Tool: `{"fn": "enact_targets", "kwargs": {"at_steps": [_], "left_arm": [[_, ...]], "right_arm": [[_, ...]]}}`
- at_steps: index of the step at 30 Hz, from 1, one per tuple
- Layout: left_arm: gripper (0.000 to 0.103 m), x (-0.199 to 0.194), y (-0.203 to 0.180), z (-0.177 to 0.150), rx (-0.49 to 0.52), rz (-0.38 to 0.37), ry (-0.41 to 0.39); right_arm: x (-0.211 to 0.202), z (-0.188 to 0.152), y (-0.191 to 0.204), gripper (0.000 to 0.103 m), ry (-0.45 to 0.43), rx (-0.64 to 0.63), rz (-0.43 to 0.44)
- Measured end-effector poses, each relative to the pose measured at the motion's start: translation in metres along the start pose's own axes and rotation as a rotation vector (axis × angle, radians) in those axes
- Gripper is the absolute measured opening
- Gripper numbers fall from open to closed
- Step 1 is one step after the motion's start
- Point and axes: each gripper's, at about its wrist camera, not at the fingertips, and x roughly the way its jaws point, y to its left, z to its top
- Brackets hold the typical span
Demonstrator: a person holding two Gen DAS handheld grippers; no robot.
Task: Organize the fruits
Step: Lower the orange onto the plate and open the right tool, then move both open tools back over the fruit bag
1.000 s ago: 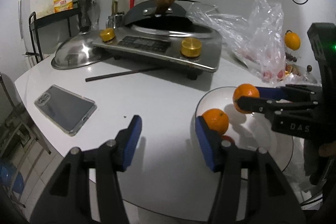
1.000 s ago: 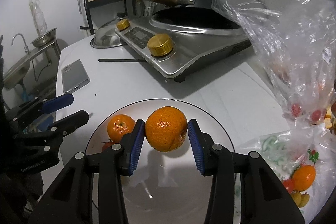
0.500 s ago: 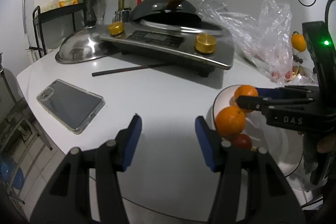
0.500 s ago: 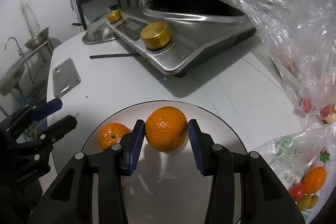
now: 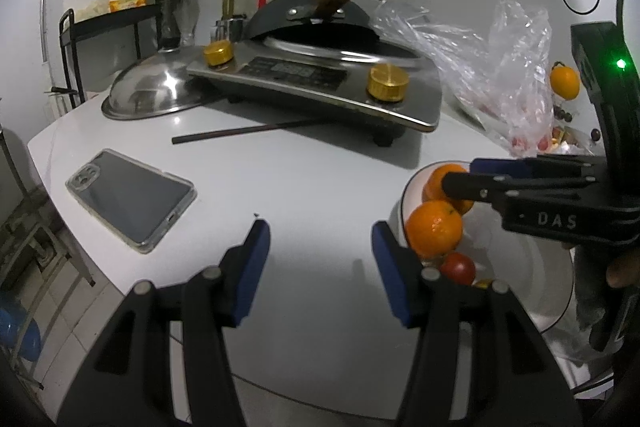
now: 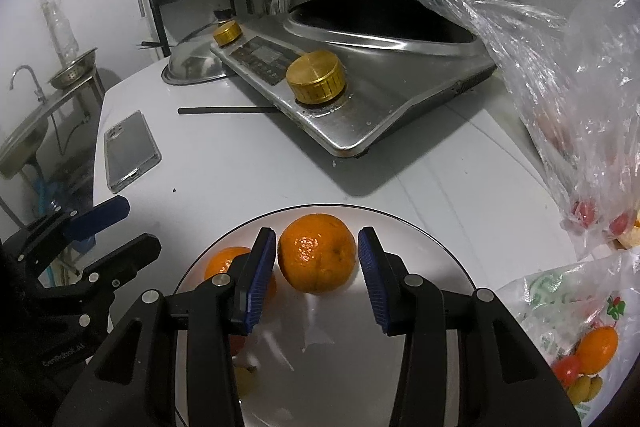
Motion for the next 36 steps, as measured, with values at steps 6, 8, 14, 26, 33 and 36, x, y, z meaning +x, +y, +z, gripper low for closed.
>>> {"fn": "enact_targets", "kwargs": {"at_steps": [6, 8, 14, 26, 33, 36], "left_arm": [[0.055, -0.006, -0.005, 0.001, 0.008, -0.005, -0.008], [0.055, -0.009, -0.008, 0.002, 0.014, -0.008, -0.013], [0.055, -0.019, -0.019, 0.003, 0.032, -0.017, -0.023], [0.055, -0.042, -0.051, 0.002, 0.077, -0.037, -0.049], [0.055, -0.055, -0.077, 0.002, 0.110, -0.063, -0.055], [0.055, -0.061, -0.088, 0.001, 0.128, -0.072, -0.060]], "right_arm": [[-0.010, 0.000, 0.001, 0.045, -0.015, -0.005, -0.002], [-0.014, -0.001, 0.000, 0.045, -0.021, -0.005, -0.004], [-0.030, -0.005, -0.003, 0.045, -0.040, 0.003, -0.011], [-0.071, -0.022, -0.018, 0.045, -0.090, 0.023, -0.030], [-0.096, -0.036, -0.030, 0.045, -0.117, 0.037, -0.034], [-0.106, -0.043, -0.038, 0.045, -0.128, 0.048, -0.043]]}}
